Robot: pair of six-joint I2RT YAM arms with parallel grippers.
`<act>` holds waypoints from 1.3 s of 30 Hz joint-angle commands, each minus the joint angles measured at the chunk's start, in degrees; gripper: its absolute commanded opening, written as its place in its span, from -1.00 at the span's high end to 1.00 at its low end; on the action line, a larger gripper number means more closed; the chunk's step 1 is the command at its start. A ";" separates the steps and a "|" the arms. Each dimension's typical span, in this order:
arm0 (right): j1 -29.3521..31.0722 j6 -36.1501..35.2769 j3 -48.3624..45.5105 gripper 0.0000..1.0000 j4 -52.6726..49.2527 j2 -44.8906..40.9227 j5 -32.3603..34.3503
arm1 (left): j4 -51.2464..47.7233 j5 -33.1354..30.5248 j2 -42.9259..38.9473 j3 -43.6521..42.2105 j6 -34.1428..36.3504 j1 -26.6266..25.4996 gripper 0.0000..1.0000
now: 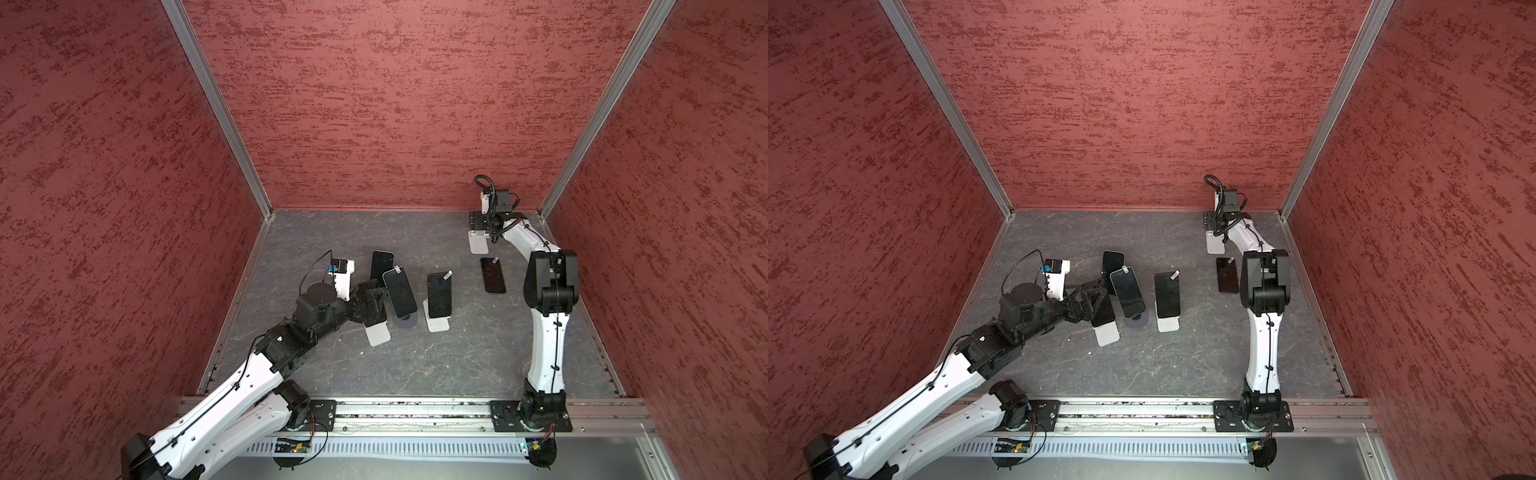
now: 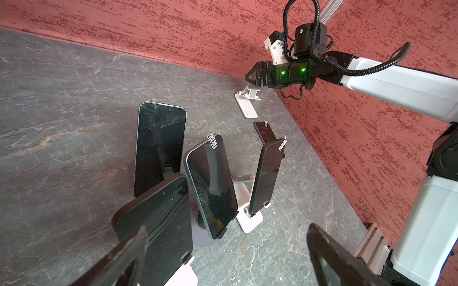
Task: Remove the phone from the phone stand
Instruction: 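Lower the white stand onto the table near the back wall and open the right gripper, then move the right gripper back toward the black phones standing on white stands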
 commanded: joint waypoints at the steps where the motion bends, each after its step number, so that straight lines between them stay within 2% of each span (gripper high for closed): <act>1: -0.29 0.20 2.01 -0.63 -0.21 1.14 -0.39 | 0.10 -0.47 -0.98 0.67 -0.54 0.36 -0.99; 10: -0.28 0.76 1.60 -0.81 -0.11 0.13 -0.80 | 0.19 -0.35 -0.63 0.89 -0.70 0.36 -0.99; 14: -0.28 1.46 -0.08 -0.97 0.88 -1.85 -0.78 | 0.46 -0.16 -0.49 0.87 -0.55 0.36 -0.99; 24: 0.02 4.73 -6.05 -0.98 3.47 -10.32 1.04 | 0.67 0.82 0.81 1.16 -0.23 0.36 -0.99; 32: 0.59 10.30 -18.08 -0.98 7.48 -20.82 2.75 | 1.83 2.70 3.39 2.61 0.75 0.36 -0.99; 36: 1.77 13.86 -25.32 -0.97 9.93 -26.21 1.49 | 2.24 4.14 3.91 2.94 1.22 0.19 -0.99; 39: 2.81 16.27 -29.63 -0.98 10.58 -29.60 -0.38 | 0.77 2.73 4.07 3.37 0.32 0.10 -0.99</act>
